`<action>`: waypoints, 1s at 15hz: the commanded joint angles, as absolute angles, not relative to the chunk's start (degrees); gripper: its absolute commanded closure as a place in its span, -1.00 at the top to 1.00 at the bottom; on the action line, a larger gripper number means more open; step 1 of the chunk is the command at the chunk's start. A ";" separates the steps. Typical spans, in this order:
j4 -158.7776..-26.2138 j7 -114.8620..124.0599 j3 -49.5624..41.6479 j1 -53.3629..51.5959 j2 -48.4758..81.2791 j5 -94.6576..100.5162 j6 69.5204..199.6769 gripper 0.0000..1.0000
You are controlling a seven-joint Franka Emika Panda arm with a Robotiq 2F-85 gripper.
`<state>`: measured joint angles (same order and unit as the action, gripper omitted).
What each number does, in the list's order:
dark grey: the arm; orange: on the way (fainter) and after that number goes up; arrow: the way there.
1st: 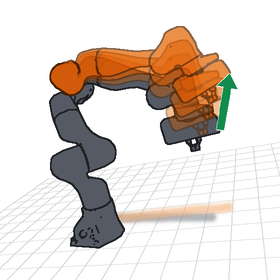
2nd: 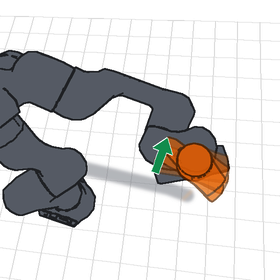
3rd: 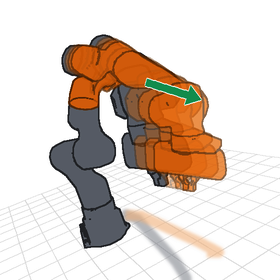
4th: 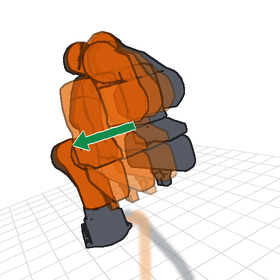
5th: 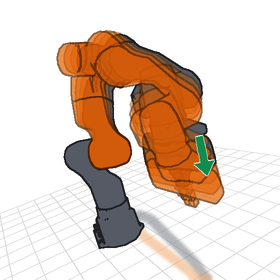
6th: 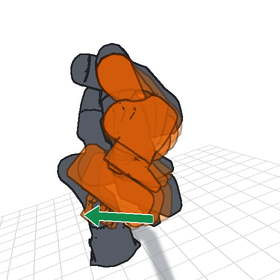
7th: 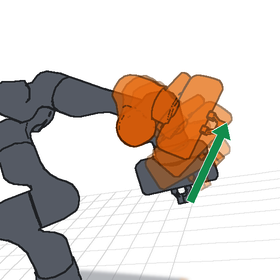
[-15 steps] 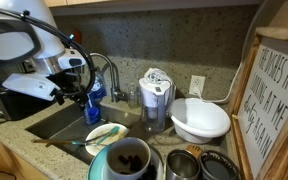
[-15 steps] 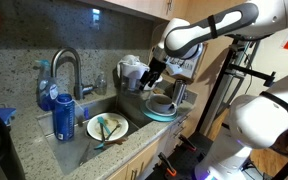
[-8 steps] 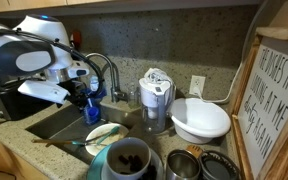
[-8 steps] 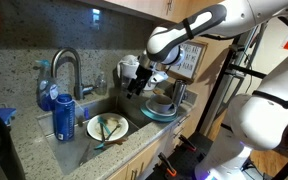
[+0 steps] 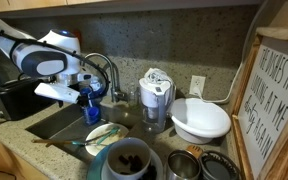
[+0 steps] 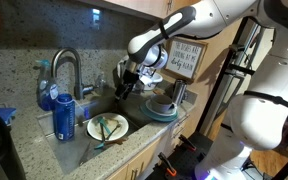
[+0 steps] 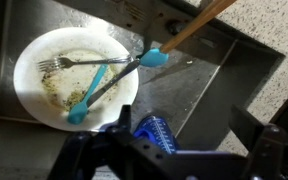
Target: Remove the spatula from the sink, use it to mix inside the ceramic bowl, and then put the spatula back in the sink
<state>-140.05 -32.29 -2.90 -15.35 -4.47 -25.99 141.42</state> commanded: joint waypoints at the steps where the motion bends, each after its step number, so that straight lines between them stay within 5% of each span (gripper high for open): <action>1: -138.75 -35.49 0.53 -13.01 -4.44 -28.88 142.18 1.00; 15: -137.29 -25.70 4.25 -12.42 -2.92 -27.13 140.34 1.00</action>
<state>-138.67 -30.89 1.42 -12.97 -3.46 -27.04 141.38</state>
